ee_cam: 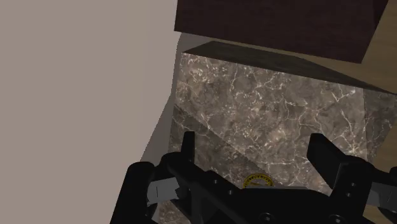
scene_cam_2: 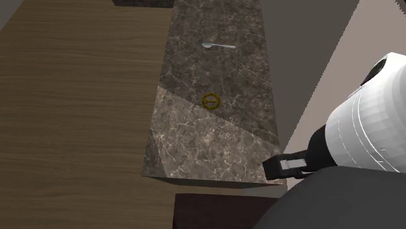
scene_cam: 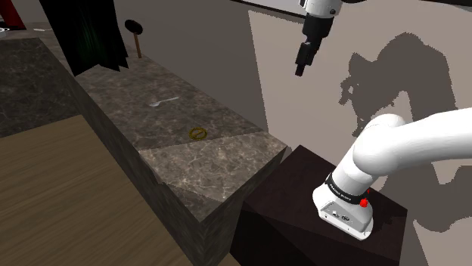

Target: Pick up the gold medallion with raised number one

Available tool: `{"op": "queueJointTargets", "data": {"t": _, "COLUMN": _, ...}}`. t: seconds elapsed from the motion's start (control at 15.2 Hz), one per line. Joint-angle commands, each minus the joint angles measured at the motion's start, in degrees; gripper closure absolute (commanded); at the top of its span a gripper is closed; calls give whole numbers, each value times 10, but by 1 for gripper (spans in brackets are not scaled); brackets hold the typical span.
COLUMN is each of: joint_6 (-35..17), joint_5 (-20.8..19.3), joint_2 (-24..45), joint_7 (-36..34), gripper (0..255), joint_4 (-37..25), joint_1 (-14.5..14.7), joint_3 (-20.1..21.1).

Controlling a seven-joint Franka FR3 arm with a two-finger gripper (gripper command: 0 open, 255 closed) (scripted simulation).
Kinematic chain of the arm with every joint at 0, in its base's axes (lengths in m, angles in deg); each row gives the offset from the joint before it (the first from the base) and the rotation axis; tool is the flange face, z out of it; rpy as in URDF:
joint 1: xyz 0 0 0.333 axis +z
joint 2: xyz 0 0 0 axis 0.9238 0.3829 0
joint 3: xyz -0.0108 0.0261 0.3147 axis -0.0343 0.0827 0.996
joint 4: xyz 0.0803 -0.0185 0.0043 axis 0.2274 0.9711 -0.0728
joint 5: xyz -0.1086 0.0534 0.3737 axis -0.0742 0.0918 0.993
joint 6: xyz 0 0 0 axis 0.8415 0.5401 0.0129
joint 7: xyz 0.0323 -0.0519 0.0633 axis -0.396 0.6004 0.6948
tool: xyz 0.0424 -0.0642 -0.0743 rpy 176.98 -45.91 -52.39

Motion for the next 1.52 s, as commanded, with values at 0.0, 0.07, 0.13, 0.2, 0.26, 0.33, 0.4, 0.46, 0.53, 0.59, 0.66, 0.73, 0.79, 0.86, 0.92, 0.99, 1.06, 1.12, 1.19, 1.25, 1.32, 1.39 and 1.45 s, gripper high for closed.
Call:
{"op": "queueJointTargets", "data": {"t": 0.0, "joint_6": 0, "joint_5": 0, "joint_2": 0, "joint_7": 0, "gripper": 0, "joint_4": 0, "joint_1": 0, "joint_3": 0}}
{"op": "queueJointTargets", "data": {"t": 0.07, "joint_6": -17, "joint_5": 6, "joint_2": 9, "joint_7": -18, "gripper": 0, "joint_4": 9, "joint_1": -1, "joint_3": 7}}
{"op": "queueJointTargets", "data": {"t": 0.13, "joint_6": -33, "joint_5": 13, "joint_2": 19, "joint_7": -36, "gripper": 0, "joint_4": 17, "joint_1": -2, "joint_3": 14}}
{"op": "queueJointTargets", "data": {"t": 0.2, "joint_6": -51, "joint_5": 19, "joint_2": 31, "joint_7": -53, "gripper": 0, "joint_4": 24, "joint_1": -4, "joint_3": 21}}
{"op": "queueJointTargets", "data": {"t": 0.26, "joint_6": -68, "joint_5": 25, "joint_2": 43, "joint_7": -71, "gripper": 0, "joint_4": 30, "joint_1": -5, "joint_3": 27}}
{"op": "queueJointTargets", "data": {"t": 0.33, "joint_6": -85, "joint_5": 30, "joint_2": 56, "joint_7": -88, "gripper": 0, "joint_4": 36, "joint_1": -6, "joint_3": 34}}
{"op": "queueJointTargets", "data": {"t": 0.4, "joint_6": -103, "joint_5": 36, "joint_2": 70, "joint_7": -105, "gripper": 0, "joint_4": 40, "joint_1": -7, "joint_3": 41}}
{"op": "queueJointTargets", "data": {"t": 0.46, "joint_6": -120, "joint_5": 41, "joint_2": 85, "joint_7": -122, "gripper": 0, "joint_4": 44, "joint_1": -9, "joint_3": 47}}
{"op": "queueJointTargets", "data": {"t": 0.53, "joint_6": -138, "joint_5": 45, "joint_2": 100, "joint_7": -139, "gripper": 0, "joint_4": 46, "joint_1": -10, "joint_3": 54}}
{"op": "queueJointTargets", "data": {"t": 0.59, "joint_6": -156, "joint_5": 50, "joint_2": 117, "joint_7": -156, "gripper": 0, "joint_4": 48, "joint_1": -12, "joint_3": 61}}
{"op": "queueJointTargets", "data": {"t": 0.66, "joint_6": -173, "joint_5": 54, "joint_2": 134, "joint_7": -173, "gripper": 0, "joint_4": 49, "joint_1": -13, "joint_3": 67}}
{"op": "queueJointTargets", "data": {"t": 0.73, "joint_6": -191, "joint_5": 57, "joint_2": 152, "joint_7": -189, "gripper": 0, "joint_4": 49, "joint_1": -15, "joint_3": 74}}
{"op": "queueJointTargets", "data": {"t": 0.79, "joint_6": -208, "joint_5": 60, "joint_2": 171, "joint_7": -206, "gripper": 0, "joint_4": 48, "joint_1": -17, "joint_3": 80}}
{"op": "queueJointTargets", "data": {"t": 0.86, "joint_6": -225, "joint_5": 62, "joint_2": 191, "joint_7": -222, "gripper": 0, "joint_4": 46, "joint_1": -19, "joint_3": 86}}
{"op": "queueJointTargets", "data": {"t": 0.92, "joint_6": -242, "joint_5": 64, "joint_2": 211, "joint_7": -239, "gripper": 0, "joint_4": 43, "joint_1": -21, "joint_3": 92}}
{"op": "queueJointTargets", "data": {"t": 0.99, "joint_6": -259, "joint_5": 65, "joint_2": 231, "joint_7": -256, "gripper": 0, "joint_4": 39, "joint_1": -23, "joint_3": 98}}
{"op": "queueJointTargets", "data": {"t": 1.06, "joint_6": -275, "joint_5": 66, "joint_2": 252, "joint_7": -272, "gripper": 0, "joint_4": 34, "joint_1": -25, "joint_3": 103}}
{"op": "queueJointTargets", "data": {"t": 1.12, "joint_6": -290, "joint_5": 65, "joint_2": 274, "joint_7": -289, "gripper": 0, "joint_4": 29, "joint_1": -27, "joint_3": 109}}
{"op": "queueJointTargets", "data": {"t": 1.19, "joint_6": -306, "joint_5": 64, "joint_2": 296, "joint_7": -306, "gripper": 0, "joint_4": 23, "joint_1": -29, "joint_3": 114}}
{"op": "queueJointTargets", "data": {"t": 1.25, "joint_6": -320, "joint_5": 63, "joint_2": 318, "joint_7": -323, "gripper": 0, "joint_4": 15, "joint_1": -31, "joint_3": 118}}
{"op": "queueJointTargets", "data": {"t": 1.32, "joint_6": -334, "joint_5": 61, "joint_2": 341, "joint_7": -340, "gripper": 0, "joint_4": 7, "joint_1": -33, "joint_3": 122}}
{"op": "queueJointTargets", "data": {"t": 1.39, "joint_6": -348, "joint_5": 58, "joint_2": 363, "joint_7": -357, "gripper": 0, "joint_4": -2, "joint_1": -35, "joint_3": 126}}
{"op": "queueJointTargets", "data": {"t": 1.45, "joint_6": -361, "joint_5": 54, "joint_2": 387, "joint_7": -374, "gripper": 0, "joint_4": -11, "joint_1": -36, "joint_3": 129}}
